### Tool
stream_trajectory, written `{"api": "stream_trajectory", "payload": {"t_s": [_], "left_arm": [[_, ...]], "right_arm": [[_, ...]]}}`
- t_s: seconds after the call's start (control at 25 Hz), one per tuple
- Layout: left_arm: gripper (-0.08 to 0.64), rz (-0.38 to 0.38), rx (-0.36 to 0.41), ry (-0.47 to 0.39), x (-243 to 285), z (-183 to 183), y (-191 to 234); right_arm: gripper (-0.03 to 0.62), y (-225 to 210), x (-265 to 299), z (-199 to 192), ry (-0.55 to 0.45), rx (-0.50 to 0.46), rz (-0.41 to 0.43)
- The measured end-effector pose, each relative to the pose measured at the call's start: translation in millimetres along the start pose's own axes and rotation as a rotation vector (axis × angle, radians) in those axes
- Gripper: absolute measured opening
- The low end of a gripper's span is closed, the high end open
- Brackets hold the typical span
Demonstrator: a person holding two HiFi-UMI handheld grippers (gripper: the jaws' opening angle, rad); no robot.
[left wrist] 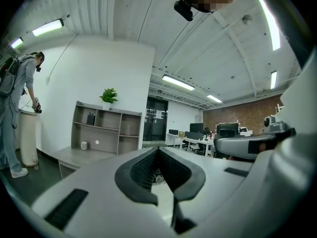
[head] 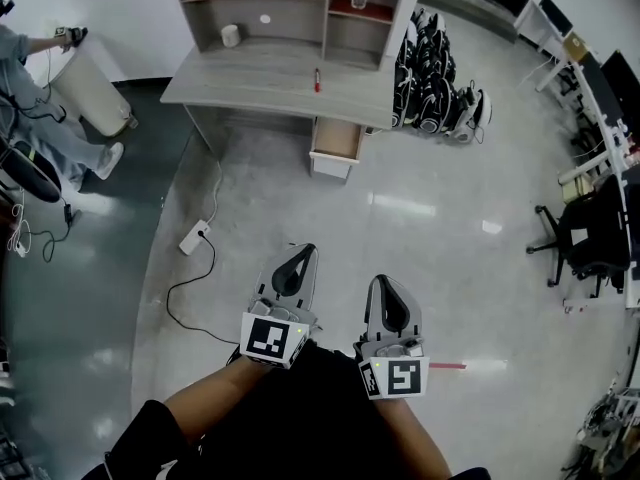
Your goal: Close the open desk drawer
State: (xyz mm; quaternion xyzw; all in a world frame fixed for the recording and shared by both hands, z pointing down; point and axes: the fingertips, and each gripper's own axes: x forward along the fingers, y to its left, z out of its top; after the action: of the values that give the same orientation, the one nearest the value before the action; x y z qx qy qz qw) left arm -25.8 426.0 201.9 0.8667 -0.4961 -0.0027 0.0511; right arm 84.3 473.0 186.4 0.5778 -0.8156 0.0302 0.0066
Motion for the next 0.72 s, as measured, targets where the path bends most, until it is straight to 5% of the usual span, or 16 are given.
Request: {"api": "stream_trajectory", "payload": {"t_s": [0.52,0.72], "left_arm": [[0.014,-0.034,-0.058,-0.033,104.0,11.1,66.2],[0.014,-0.045,-0.070,0.016,147.5,3.9,104.8]], "right_arm": [[0.018,-47.6,125.0,12.9,0.023,0.021,-0.051],[0.018,-56.4,192.8,7.7,0.088,0.036,0.003]]}}
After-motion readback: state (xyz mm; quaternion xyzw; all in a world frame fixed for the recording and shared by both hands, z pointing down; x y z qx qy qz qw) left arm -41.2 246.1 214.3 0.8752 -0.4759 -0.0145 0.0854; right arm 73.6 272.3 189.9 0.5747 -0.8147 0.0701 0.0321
